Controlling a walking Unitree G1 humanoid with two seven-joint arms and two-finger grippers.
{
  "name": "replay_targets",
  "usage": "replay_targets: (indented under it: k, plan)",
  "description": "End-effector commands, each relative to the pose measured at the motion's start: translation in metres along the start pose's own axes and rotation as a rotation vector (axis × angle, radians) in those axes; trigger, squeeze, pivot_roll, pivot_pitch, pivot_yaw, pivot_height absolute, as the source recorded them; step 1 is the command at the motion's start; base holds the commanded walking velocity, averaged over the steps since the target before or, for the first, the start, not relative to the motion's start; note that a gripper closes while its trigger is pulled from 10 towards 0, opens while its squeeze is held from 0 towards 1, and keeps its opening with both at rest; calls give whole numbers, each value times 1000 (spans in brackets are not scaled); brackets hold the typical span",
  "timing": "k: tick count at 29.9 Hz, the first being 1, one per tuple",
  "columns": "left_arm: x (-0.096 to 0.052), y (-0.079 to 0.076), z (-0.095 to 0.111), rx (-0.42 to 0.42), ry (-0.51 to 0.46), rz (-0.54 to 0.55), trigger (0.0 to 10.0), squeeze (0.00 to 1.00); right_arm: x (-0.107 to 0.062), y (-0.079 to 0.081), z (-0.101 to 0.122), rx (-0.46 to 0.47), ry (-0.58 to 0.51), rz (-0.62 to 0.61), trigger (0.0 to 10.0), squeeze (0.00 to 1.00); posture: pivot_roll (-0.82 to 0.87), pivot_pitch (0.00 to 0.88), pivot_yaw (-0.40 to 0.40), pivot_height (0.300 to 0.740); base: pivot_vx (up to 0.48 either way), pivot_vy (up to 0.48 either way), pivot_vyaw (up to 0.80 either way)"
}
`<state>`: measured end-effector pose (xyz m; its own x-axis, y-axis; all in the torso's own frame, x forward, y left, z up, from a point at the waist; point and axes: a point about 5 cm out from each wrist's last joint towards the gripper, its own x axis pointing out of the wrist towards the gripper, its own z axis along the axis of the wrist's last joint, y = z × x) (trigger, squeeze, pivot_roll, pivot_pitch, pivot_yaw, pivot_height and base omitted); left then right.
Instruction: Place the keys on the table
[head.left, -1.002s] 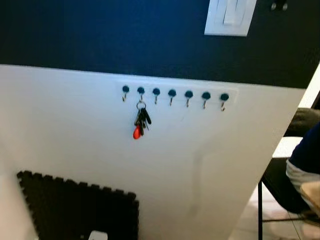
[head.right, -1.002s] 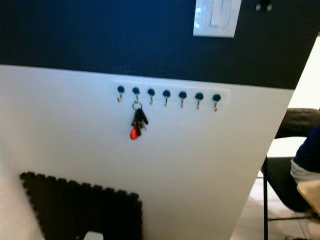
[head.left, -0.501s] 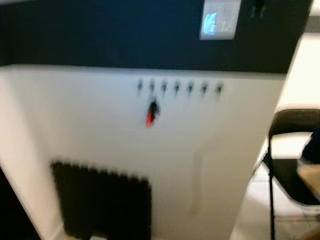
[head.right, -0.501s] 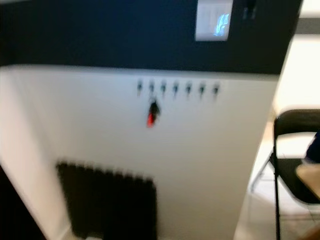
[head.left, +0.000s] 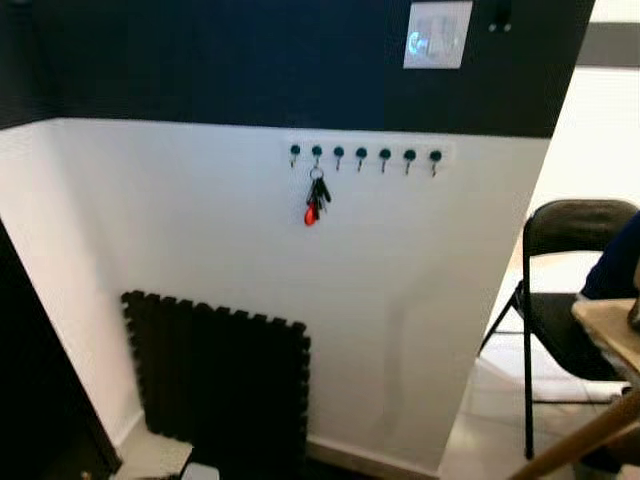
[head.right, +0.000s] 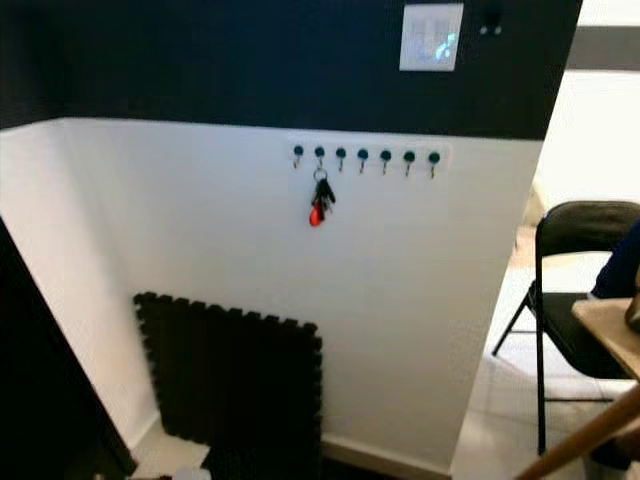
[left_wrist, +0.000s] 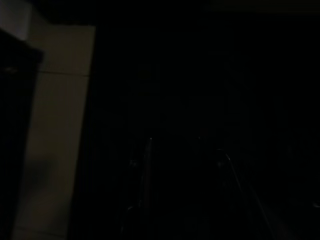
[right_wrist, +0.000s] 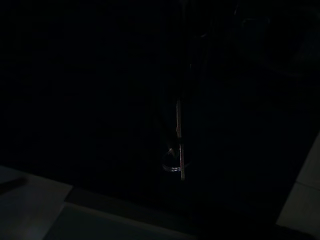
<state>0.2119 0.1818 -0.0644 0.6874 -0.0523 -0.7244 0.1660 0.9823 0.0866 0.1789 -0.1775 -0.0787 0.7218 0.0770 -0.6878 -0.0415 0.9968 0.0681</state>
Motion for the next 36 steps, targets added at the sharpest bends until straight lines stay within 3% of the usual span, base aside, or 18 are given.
replay_targets:
  k: [1,6,17,36]
  plan:
    - [0,2,1,23,10,-6,10000,82,0,-2,1,3,-2,-10,10000,0,50,32,19,740,0,-480,0]
    - [0,1,1,8,3,5,10000,20,0,-3,1,3,-2,-13,10000,0,49,27,18,740,0,-96,0]
    - [0,0,2,15,-29,4,10000,27,1,-3,3,-3,-6,0,10000,0,49,18,16,740,0,0,0]
    - [0,-1,6,29,-62,14,10000,35,0,-3,2,6,-6,-1,10000,0,51,26,16,740,0,0,-789]
